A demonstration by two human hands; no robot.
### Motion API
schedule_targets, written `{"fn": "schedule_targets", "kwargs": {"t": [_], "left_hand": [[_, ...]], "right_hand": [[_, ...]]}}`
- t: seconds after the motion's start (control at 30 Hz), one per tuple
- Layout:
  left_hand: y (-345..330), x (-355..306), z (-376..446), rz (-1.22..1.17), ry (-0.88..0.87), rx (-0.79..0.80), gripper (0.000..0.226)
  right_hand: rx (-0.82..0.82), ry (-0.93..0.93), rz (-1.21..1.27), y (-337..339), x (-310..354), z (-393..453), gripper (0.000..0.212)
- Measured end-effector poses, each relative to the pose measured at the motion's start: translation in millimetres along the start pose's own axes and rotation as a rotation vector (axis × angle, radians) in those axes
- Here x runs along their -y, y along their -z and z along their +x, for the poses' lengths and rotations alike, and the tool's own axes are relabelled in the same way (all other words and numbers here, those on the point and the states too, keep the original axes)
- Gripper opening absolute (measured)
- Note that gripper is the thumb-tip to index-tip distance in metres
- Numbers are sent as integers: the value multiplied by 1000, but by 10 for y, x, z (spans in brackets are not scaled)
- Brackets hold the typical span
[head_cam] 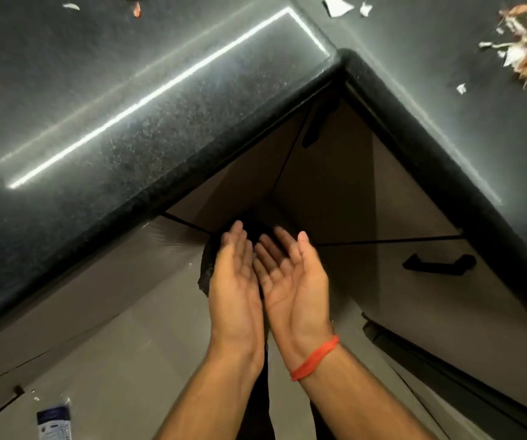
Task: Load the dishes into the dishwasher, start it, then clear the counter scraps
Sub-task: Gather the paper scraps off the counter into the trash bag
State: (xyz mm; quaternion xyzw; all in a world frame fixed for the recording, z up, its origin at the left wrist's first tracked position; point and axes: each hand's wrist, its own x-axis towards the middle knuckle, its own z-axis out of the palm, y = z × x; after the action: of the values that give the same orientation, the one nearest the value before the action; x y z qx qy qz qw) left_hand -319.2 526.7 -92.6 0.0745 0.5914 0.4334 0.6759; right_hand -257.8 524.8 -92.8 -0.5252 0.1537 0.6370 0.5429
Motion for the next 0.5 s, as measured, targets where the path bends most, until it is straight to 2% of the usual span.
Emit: {"fn": "schedule_targets", "kwargs": {"t": [0.1, 0.27, 0.37, 0.5], "left_hand": [[-322, -260, -228, -17, -81, 73, 50], [-902, -633, -560, -17, -220, 237, 61], [-1222, -765, -673, 4, -281, 328, 56], [-1563, -891, -701, 184, -386, 434, 55]], "right_hand": [[107, 110, -50, -168, 342, -242, 60], [290, 284, -106, -416, 958, -596, 53], [392, 432, -219, -473, 1303, -765, 47], [331, 739, -596, -407, 1741, -815, 39]]}}
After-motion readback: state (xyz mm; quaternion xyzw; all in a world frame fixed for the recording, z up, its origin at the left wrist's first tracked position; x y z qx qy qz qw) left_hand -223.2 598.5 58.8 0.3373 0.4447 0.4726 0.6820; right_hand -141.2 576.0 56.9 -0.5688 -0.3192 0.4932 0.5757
